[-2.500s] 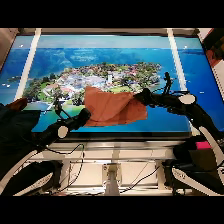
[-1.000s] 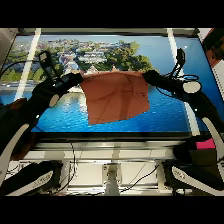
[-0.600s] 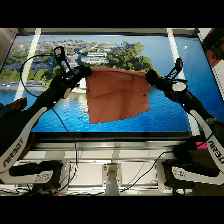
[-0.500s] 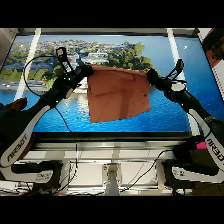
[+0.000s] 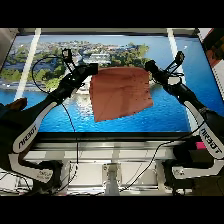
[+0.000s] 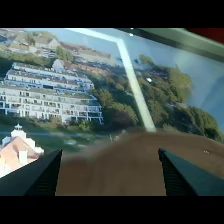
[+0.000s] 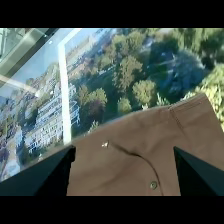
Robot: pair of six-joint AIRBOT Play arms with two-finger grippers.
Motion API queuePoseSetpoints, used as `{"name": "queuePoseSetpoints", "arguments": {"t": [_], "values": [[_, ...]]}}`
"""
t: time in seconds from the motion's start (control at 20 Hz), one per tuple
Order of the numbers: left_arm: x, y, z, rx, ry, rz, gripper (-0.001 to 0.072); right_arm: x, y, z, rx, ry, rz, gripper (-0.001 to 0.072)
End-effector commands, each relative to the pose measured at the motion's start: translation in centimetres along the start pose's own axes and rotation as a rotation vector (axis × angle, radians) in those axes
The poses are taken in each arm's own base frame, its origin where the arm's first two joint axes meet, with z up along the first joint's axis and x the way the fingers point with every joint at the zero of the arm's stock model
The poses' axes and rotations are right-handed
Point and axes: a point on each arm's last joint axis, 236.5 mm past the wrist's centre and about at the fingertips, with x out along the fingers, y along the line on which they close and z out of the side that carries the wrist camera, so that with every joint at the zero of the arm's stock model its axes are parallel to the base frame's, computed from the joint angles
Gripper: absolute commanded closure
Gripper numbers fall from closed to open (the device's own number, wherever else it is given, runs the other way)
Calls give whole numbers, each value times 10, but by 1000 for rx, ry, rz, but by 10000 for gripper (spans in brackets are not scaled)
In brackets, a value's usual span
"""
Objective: Fold the clothes and pants, and hang the long-sleeved shirts on hangers.
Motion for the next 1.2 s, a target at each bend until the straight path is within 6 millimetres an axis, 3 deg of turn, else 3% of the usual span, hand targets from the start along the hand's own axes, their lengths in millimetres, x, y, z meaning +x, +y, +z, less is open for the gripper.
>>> {"name": "queuePoseSetpoints", "arguments": {"t": [0.0,0.05,0.1,0.15,0.2,0.35,0.45,0.55,0.65,0.8,0.95,1.15], "values": [[-1,3,9,10,-18,3,-7,-4,4,19,-150,-32,-1,30],[-4,4,15,10,-24,9,-7,-10,4,29,-189,-49,-3,32],[-9,6,21,6,-17,27,-6,-19,0,41,-259,-60,-12,84],[-17,14,24,-13,13,72,-6,-28,-9,51,-317,-52,-26,219],[-29,27,21,-45,76,144,-6,-36,-20,56,-336,-22,-40,289],[-88,68,-13,-61,366,394,-4,-67,-70,50,-275,158,-74,286],[-124,81,-39,56,566,463,-3,-89,-106,21,-250,352,-92,268],[-140,62,-75,23,739,382,-3,-112,-124,-14,-201,540,-70,261],[-142,27,-104,-62,852,230,-2,-130,-126,-44,-143,693,-33,260],[-140,-20,-129,-218,946,26,-3,-134,-123,-68,-129,791,-2,260],[-144,-30,-144,-325,1018,-30,-3,-132,-125,-95,-93,893,16,260],[-142,-35,-140,-379,1014,-57,-3,-125,-126,-138,-15,1033,49,220]]}}
